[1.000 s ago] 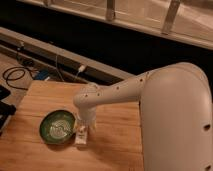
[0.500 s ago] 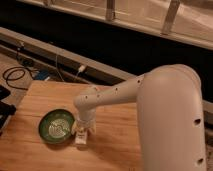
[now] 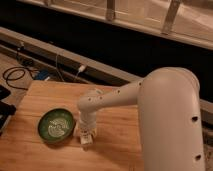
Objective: Place the bottle in the ceramic bowl
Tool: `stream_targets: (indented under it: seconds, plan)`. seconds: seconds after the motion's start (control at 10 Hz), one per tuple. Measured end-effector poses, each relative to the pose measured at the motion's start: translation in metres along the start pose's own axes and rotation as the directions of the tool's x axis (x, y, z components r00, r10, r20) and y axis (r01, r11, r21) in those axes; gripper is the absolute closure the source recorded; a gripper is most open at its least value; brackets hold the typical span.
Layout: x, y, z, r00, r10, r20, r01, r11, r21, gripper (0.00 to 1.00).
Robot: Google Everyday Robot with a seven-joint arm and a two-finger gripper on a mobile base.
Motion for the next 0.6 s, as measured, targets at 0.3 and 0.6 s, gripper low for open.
stream_targets:
  seconds: [0.3, 0.6]
  plan:
    - [0.0035, 0.0045, 0.0009, 1.000, -0.013, 0.003, 0.013, 1.000, -0.011, 0.69]
    - [0.0057, 0.0057, -0.0021, 1.000, -0.023, 0.016, 0.023, 0.999, -0.030, 0.97]
